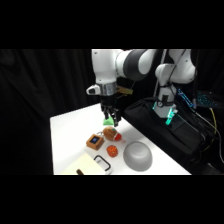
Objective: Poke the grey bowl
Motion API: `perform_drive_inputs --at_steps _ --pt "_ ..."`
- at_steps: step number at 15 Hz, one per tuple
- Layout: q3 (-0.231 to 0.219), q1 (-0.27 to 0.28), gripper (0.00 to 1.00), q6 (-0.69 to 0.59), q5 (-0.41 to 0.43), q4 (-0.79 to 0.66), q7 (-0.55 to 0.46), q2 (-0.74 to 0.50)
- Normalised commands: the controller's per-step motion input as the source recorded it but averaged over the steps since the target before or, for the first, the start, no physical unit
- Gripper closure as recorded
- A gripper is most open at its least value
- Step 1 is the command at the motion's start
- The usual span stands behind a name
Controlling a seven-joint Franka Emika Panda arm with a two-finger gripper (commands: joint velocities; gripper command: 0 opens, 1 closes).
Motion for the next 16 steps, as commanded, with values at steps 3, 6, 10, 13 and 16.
perform_drive_inputs --at_steps 3,6,10,13,16 --pt "0.019 -0.005 0.0 0.01 -0.039 -0.02 0.06 -0.01" --pt "0.053 0.032 0.0 0.08 0.008 -0.13 0.1 -0.08" --pt "0.091 0.102 0.0 0.15 0.014 -0.21 0.19 -0.18" --pt "0.104 0.134 0.0 0.17 0.007 -0.17 0.22 -0.15" --pt "0.088 0.113 0.28 0.17 0.047 -0.15 0.18 -0.09"
